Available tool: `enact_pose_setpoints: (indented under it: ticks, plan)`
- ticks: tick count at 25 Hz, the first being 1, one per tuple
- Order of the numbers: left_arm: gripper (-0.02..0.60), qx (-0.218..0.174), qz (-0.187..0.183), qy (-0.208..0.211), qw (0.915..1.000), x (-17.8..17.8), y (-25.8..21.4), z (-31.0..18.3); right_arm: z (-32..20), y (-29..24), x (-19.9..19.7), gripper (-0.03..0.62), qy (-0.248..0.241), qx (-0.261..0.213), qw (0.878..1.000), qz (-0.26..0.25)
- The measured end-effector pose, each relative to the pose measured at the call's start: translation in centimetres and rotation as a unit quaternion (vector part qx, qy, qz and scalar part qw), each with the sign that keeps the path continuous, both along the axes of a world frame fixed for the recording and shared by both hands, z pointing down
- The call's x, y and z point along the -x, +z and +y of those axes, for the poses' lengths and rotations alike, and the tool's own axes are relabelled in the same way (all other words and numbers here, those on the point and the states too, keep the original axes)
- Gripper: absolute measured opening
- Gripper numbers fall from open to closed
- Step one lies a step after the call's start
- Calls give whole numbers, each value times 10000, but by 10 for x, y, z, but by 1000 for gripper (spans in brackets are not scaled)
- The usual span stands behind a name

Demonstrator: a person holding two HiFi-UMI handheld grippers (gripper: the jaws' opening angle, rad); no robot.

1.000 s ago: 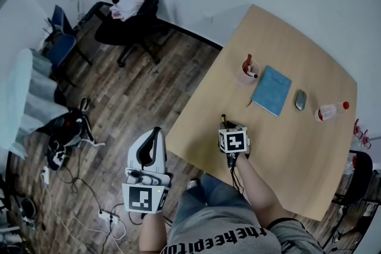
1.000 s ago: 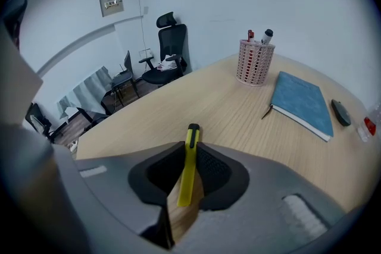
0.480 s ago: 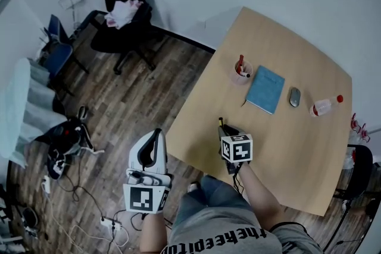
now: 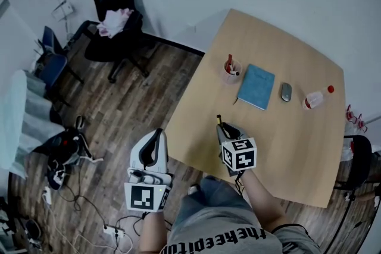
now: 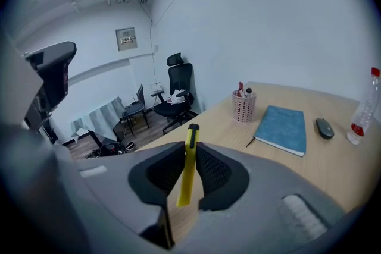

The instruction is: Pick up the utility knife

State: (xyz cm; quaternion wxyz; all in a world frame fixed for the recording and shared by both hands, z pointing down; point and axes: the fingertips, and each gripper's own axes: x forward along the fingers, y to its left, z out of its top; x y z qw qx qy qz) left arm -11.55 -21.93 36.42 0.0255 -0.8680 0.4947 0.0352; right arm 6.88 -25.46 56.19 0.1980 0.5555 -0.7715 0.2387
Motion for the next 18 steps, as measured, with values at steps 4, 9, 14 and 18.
enact_pose_setpoints:
  ticks: [4, 9, 14, 18]
  plan:
    - [11, -23, -10, 69, 10000, -3, -2, 3, 8, -21, -1, 61, -18, -326, 9994, 60]
    - [11, -14, -14, 130, 9999, -4, -2, 7, 19, -45, 0, 61, -54, -707, 9973, 196]
    - [11, -23, 4, 226, 9997, -8, -1, 11, 28, -68, 0, 61, -72, -1106, 9933, 328]
    - [11, -44, -17, 334, 9994, -13, -2, 14, 34, -86, -1, 61, -16, -1366, 9902, 303]
